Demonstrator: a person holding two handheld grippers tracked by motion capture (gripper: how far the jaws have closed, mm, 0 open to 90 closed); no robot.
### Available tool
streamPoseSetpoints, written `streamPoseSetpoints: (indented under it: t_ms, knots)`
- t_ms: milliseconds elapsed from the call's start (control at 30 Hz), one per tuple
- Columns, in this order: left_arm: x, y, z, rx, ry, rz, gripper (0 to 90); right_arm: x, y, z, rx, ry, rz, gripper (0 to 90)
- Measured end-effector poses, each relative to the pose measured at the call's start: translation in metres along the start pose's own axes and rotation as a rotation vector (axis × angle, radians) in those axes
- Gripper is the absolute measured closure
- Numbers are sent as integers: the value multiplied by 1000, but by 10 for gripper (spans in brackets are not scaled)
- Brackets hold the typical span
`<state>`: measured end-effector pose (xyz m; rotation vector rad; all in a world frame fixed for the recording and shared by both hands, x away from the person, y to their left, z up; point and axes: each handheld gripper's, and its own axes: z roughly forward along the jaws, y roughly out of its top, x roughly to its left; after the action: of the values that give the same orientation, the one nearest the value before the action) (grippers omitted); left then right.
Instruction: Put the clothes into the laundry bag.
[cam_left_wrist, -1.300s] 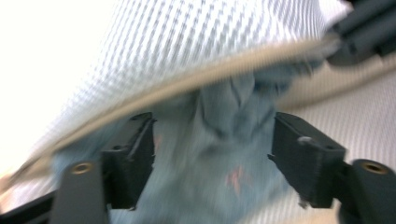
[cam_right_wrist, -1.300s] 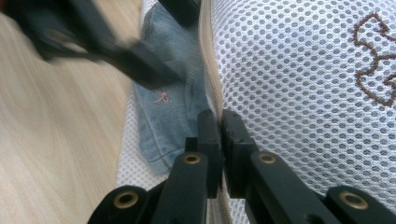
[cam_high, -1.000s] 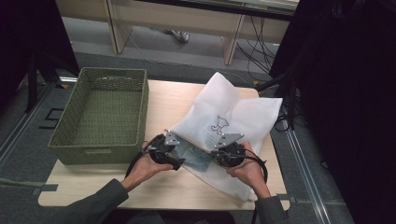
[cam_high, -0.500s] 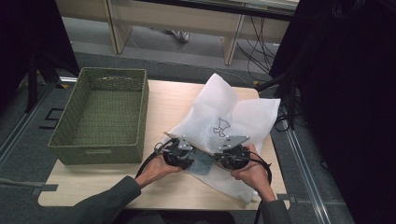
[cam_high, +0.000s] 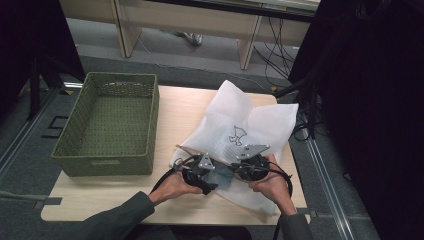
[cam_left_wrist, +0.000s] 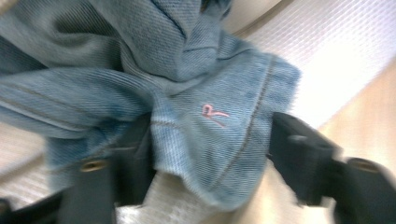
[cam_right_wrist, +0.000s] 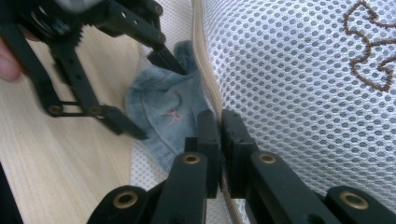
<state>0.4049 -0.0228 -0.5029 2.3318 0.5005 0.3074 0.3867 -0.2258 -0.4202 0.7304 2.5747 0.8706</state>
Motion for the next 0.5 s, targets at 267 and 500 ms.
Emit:
streamPoseSetpoints:
  t_ms: [267,500]
  knots:
    - [7,28,7,-63,78,-62,830,0,5,-4,-17,19,4,881]
    - [11,24,36,-158,88,-235,786,1,3,-1,8,29,1,882]
